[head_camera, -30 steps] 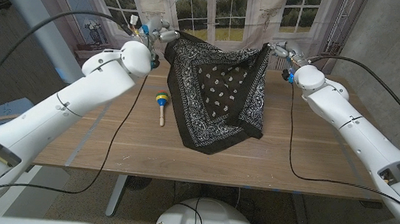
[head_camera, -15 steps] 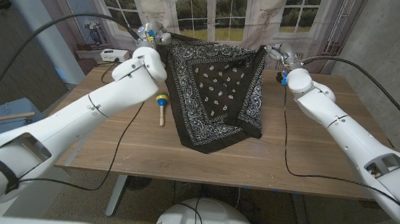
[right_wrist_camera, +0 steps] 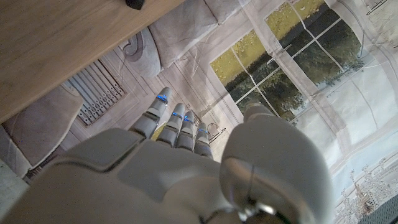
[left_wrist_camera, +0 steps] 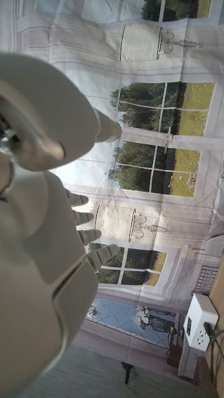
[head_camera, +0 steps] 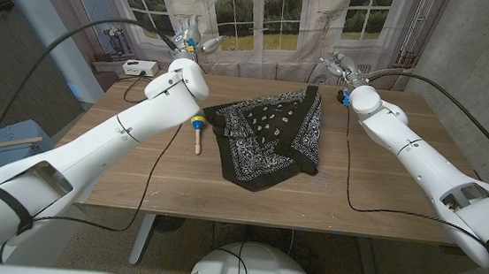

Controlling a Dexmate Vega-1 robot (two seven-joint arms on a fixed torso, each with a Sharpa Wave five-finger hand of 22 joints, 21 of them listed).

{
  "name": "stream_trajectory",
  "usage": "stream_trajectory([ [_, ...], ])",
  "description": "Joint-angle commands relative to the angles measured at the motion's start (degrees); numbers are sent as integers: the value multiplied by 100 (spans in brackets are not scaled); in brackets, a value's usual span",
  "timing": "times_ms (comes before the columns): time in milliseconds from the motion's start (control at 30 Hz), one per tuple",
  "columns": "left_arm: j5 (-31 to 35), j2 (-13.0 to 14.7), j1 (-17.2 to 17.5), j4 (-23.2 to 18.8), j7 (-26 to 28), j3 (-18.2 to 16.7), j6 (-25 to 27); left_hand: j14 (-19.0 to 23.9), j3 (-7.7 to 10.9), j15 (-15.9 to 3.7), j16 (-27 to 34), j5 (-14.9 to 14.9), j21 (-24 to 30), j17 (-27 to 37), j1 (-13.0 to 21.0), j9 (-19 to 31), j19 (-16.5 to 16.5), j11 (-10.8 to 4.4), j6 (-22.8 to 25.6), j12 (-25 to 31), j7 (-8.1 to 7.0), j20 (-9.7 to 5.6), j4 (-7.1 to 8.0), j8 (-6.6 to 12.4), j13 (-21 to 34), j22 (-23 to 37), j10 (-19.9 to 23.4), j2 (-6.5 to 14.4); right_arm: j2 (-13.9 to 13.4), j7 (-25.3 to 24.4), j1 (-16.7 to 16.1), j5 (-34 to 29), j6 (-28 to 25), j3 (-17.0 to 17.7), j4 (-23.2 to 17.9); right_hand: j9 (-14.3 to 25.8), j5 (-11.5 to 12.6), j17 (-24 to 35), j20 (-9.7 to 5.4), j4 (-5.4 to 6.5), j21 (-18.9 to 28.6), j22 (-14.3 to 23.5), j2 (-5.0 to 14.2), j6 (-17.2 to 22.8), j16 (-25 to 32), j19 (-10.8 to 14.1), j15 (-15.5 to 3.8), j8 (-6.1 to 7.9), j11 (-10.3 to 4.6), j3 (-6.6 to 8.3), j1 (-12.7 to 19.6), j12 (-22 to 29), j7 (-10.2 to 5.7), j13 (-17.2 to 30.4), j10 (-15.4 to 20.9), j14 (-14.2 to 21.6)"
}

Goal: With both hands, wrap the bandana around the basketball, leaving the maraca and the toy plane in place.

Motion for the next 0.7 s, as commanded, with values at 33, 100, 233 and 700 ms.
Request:
stream_trajectory([
  [33,-591,87,355,231,-537,-530,-1613,-534,-156,27,-10,27,-155,4,-358,-60,-426,-63,-393,0,-311,72,122,66,3,46,-663,-16,-203,-253,-224,-375,477,-16,-171,24,102,-129,120,-2,-183,-12,-177,-960,-139,-338,149,-19,-47,-291,-317,-48,-81,-23,-596,-396],
  [100,-705,80,402,290,-629,-610,-1848,-643,-196,12,-10,31,-196,4,-486,-69,-550,-122,-392,6,-337,67,184,82,1,52,-720,7,-271,-214,-344,-326,580,46,-310,23,122,-157,153,26,-257,-15,-222,-907,-152,-477,167,71,-36,-379,-434,-29,-178,-31,-712,-515],
  [233,-782,23,455,353,-644,-689,-2047,-642,-232,-32,24,36,-204,5,-619,-74,-597,-127,-361,35,-359,59,254,102,-2,58,-700,42,-400,-680,-725,-658,1006,110,-649,49,206,-296,210,-138,-245,-17,-14,193,18,-272,139,442,17,-345,-275,252,-190,-19,-253,-216],
  [700,-1196,-178,819,587,-677,-1044,-3406,91,-545,108,248,94,42,-25,-1238,-91,-116,-117,128,342,-527,73,452,216,-9,111,99,-101,-1110,-476,-1584,-1795,801,75,-2054,93,229,-451,877,-170,-393,-19,-328,774,-10,-306,200,444,-204,-753,-665,277,-982,47,-123,-228],
])
